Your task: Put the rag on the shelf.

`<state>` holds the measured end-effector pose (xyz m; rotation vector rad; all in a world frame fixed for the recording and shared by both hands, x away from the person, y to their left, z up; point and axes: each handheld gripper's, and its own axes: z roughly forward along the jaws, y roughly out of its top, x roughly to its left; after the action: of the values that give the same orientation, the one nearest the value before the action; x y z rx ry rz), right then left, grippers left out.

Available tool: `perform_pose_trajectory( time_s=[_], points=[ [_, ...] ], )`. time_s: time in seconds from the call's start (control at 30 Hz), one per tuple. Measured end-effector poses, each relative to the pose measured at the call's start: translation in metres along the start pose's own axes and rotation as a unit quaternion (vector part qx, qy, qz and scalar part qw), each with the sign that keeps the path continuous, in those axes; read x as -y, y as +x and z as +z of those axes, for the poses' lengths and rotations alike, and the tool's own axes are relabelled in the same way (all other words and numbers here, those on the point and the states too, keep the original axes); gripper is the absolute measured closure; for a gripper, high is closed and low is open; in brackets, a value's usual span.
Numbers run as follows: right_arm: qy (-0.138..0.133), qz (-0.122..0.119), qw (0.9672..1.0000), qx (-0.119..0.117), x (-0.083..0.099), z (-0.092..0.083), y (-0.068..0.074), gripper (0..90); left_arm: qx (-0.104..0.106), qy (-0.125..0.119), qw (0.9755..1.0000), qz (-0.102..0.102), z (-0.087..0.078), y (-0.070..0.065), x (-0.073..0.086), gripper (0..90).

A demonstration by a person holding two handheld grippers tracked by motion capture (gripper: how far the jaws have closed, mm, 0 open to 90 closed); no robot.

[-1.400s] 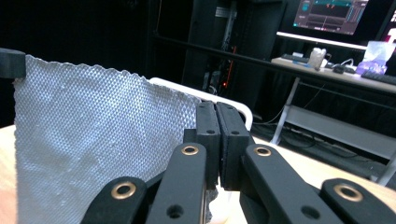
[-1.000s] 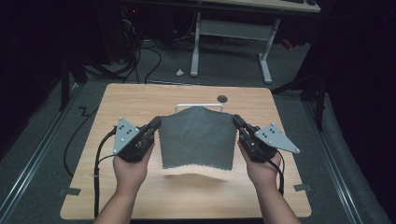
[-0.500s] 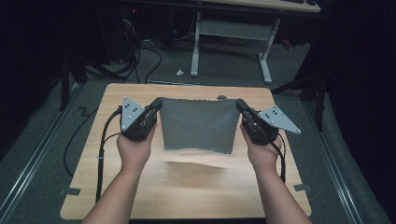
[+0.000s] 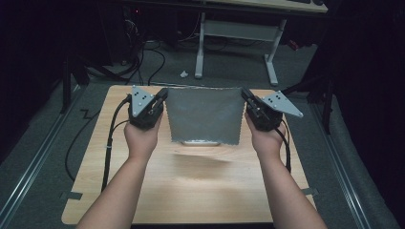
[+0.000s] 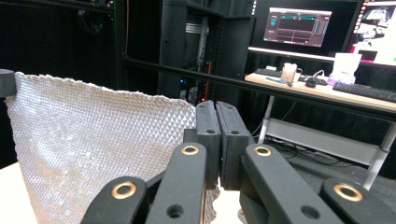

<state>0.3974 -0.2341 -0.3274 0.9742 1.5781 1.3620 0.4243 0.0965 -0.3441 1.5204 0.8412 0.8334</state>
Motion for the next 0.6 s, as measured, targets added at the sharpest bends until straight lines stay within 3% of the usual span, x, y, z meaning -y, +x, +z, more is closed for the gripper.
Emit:
perform_pose_trajectory(
  time_s=[0.33,0.47,0.6],
  points=[
    [0.008,0.005,0.9999,0.005,-0.001,0.033,-0.016,89.7,-0.014,0.005,0.9997,0.017,0.021,0.006,-0.007,89.5],
    [0.012,-0.002,0.9999,0.006,-0.004,0.041,-0.02,89.7,-0.026,0.017,0.9986,0.042,0.034,0.007,-0.01,89.5],
    [0.019,-0.001,0.9998,0.003,-0.002,0.048,-0.024,89.8,-0.029,0.035,0.9978,0.049,0.049,0.012,-0.008,89.5]
  ],
)
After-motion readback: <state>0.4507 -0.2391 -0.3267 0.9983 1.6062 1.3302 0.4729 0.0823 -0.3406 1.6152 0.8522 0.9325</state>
